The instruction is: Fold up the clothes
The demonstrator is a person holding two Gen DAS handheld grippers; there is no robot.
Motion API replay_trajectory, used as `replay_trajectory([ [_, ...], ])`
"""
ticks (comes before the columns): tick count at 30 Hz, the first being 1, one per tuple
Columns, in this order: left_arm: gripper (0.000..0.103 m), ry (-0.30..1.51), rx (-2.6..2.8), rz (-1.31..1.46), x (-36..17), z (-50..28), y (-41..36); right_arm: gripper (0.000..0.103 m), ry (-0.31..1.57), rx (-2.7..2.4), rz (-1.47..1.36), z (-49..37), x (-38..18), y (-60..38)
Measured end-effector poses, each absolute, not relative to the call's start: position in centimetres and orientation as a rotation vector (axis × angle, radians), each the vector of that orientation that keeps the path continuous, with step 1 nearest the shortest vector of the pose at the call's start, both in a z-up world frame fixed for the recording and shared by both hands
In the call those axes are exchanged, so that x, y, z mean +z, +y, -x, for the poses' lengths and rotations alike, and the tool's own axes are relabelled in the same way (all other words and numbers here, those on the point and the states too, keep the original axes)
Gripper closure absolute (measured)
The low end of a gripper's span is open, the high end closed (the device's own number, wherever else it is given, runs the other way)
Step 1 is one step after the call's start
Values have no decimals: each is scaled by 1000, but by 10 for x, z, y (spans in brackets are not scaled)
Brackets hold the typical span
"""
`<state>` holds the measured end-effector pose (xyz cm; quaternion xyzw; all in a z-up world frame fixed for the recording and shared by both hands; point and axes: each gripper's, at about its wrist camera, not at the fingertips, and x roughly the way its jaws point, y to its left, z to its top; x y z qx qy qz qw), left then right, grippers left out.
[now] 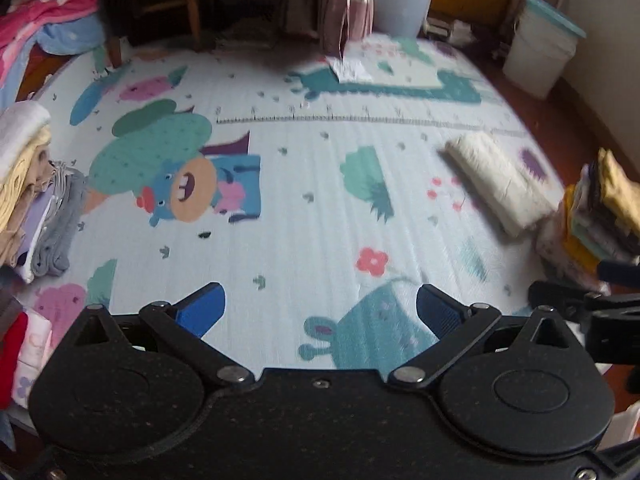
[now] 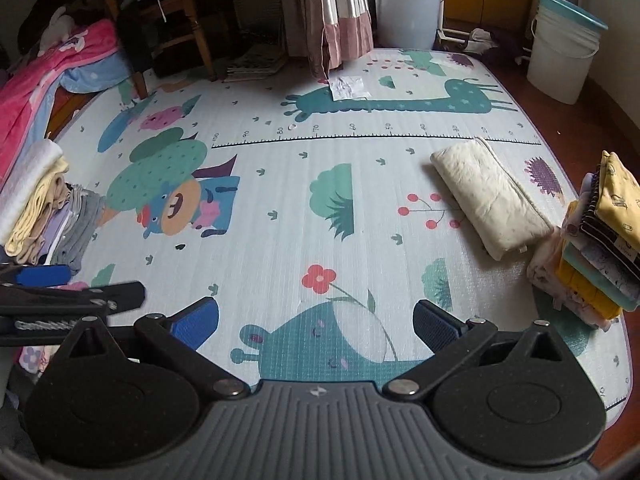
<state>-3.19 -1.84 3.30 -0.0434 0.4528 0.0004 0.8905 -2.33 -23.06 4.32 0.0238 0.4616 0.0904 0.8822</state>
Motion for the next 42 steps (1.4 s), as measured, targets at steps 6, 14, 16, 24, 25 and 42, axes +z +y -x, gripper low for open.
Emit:
replay_trajectory([
  [6, 0, 943, 58, 81, 35, 36, -3, 0, 941, 180, 10, 26, 41, -219],
  [14, 0, 953, 88, 71, 29, 48, 3, 0, 974, 170, 24, 36, 27, -203],
  [16, 0, 960, 87, 74, 27, 51, 5, 0, 979, 173, 33, 40, 24, -196],
  [24, 0, 981, 85, 76, 23, 64, 11, 0, 1019, 203, 43, 55, 9, -169],
  [25, 0, 983, 87, 69, 23, 65, 11, 0, 1026, 207, 48, 56, 7, -166],
  [42, 0, 1017, 94, 63, 15, 71, 27, 0, 1064, 203, 32, 55, 0, -156],
])
